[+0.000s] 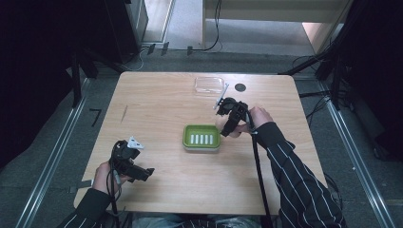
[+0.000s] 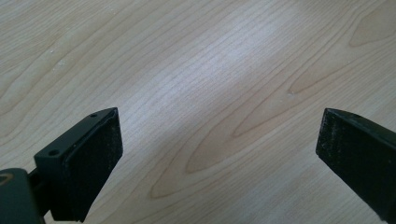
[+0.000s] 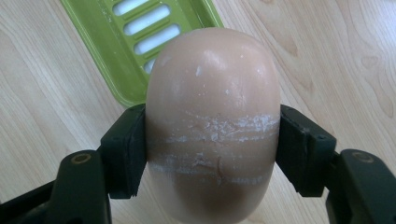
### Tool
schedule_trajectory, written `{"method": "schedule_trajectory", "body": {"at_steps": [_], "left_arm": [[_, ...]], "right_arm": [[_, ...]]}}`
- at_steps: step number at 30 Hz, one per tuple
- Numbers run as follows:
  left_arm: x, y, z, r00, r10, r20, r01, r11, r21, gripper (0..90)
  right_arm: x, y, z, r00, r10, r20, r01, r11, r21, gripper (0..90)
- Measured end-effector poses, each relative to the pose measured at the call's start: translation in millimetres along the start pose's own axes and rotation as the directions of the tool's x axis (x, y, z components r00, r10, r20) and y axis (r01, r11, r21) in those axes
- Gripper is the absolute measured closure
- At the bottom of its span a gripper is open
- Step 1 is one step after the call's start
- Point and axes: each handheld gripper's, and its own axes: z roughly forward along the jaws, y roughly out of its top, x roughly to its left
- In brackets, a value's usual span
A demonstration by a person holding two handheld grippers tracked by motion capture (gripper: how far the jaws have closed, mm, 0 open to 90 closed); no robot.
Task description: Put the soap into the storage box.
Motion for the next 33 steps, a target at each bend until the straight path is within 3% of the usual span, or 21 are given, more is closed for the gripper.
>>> {"method": "schedule_trajectory", "body": {"at_steps": [17,33], "left_arm": [[0.6,-0.4,0.5,1.0,0.0,0.003,0.0,1.0,0.001,1.3],[0.6,0.1,0.4,1.0,0.004,0.005,-0.004,1.0,-0.001,1.3]], "right_arm": [[12.0,20.5,2.2,0.9935,-0.113,0.011,0.113,0.993,-0.012,33.9],[21.3,32.0,4.4,0.9843,-0.176,0.013,0.176,0.984,-0.026,33.9]]}}
